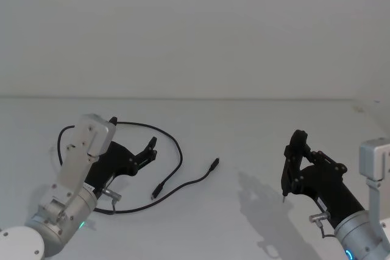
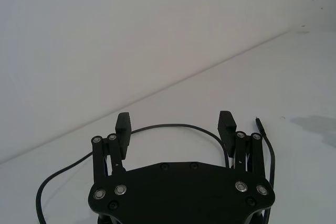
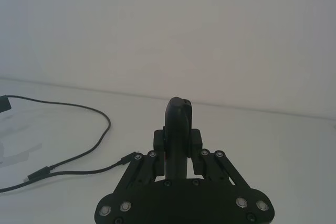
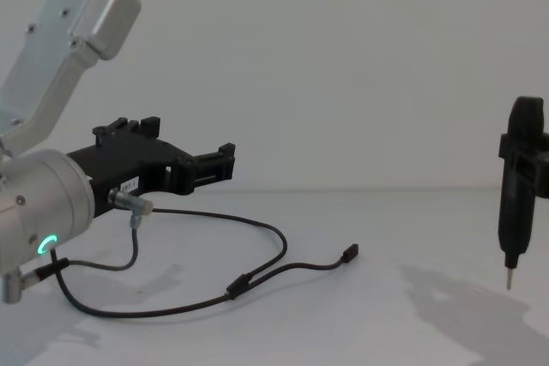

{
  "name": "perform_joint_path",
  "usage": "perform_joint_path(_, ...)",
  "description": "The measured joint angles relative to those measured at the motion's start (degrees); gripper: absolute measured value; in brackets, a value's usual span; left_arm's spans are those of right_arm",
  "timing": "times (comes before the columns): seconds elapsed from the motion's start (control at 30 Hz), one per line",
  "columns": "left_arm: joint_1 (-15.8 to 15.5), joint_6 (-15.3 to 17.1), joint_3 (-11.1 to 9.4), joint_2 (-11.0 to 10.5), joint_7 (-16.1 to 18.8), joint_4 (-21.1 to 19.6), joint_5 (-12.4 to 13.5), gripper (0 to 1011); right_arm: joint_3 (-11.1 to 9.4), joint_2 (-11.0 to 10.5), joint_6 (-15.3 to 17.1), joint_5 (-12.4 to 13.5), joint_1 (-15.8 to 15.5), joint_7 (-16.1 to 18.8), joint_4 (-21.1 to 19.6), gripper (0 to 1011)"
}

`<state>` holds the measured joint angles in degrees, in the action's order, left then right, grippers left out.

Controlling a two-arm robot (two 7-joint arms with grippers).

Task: Pick up the data cable with the one hand.

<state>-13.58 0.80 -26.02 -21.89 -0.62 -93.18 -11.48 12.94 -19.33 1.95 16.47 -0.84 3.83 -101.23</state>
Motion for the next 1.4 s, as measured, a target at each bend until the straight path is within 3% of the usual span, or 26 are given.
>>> perform_joint_path(0.7,-0.2,-0.8,0.2,-0.1,-1.3,0.4,-0.5,1002,0.0,0.0,0.0,0.0,0.0,0.0,0.0,279)
perform_joint_path(1.0,-0.8,-2.2,0.6,-1.0,-6.2,1.0,-3.1,1001,0.0,0.0,0.0,0.0,0.0,0.0,0.0,279)
perform_joint_path(1.4,-1.7,-1.5,0.0,-3.7,-16.9,2.7,-7.8,1001,0.0,0.0,0.0,0.0,0.0,0.0,0.0,279)
